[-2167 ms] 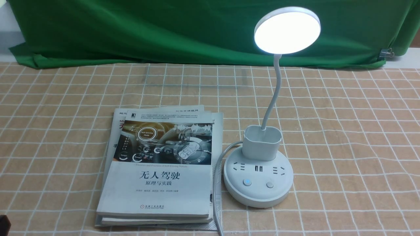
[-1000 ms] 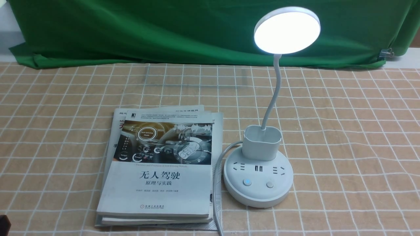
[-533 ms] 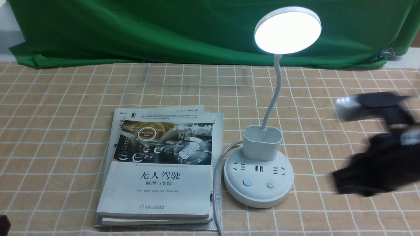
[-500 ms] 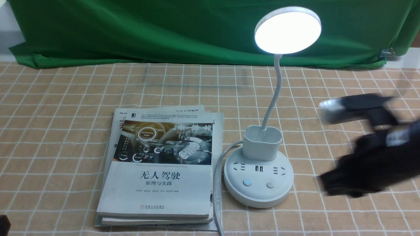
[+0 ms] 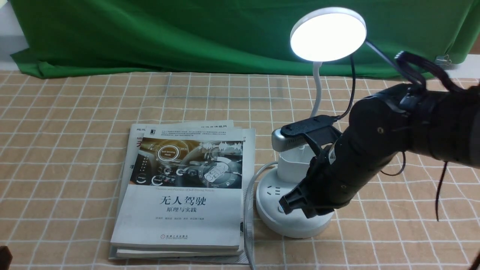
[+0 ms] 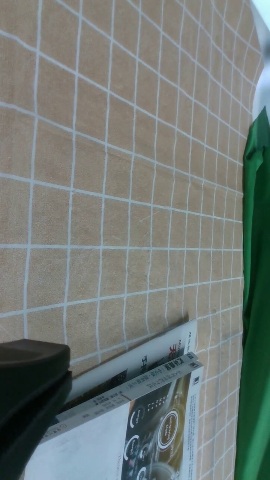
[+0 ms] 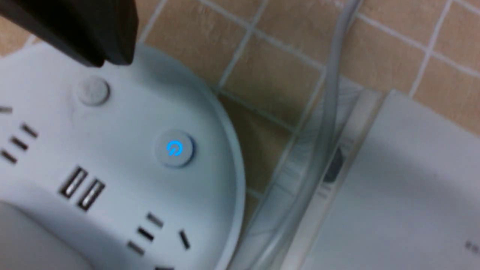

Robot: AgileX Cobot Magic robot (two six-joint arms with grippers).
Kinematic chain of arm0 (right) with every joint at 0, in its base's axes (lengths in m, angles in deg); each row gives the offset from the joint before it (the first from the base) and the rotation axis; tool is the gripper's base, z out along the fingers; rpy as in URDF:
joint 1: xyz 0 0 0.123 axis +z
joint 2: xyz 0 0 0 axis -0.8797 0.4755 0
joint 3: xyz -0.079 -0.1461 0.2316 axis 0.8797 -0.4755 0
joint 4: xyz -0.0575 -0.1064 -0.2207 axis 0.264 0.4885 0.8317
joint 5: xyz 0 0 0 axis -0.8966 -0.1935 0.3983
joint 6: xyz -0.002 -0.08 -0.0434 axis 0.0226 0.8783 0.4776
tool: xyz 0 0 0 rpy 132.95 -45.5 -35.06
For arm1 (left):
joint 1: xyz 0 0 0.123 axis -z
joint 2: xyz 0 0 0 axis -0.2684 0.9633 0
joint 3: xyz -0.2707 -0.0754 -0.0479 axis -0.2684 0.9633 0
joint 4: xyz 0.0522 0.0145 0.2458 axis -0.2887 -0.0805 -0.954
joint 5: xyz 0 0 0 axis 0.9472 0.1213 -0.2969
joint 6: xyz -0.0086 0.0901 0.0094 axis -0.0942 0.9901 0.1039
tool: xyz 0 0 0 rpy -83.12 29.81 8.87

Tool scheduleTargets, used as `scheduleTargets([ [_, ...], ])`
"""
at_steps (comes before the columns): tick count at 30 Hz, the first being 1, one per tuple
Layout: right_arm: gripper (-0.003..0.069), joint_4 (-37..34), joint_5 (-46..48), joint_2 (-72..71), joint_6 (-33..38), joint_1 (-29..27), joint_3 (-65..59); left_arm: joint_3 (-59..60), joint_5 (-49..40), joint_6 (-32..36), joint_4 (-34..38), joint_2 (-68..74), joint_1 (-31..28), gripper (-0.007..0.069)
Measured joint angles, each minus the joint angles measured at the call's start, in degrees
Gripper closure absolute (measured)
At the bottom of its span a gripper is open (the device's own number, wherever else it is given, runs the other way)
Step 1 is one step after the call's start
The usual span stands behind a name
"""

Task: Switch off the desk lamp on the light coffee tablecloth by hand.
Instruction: 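Press the power button on the lamp base to turn the lamp off with the right gripper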

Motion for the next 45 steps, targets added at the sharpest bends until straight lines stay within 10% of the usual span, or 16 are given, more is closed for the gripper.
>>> scheduleTargets([
  [45,0.0621,0.3,-2.2,0.6,-0.9,-1.3,0.7,0.0,0.0,0.0,0.0,0.0,0.0,0.0619],
])
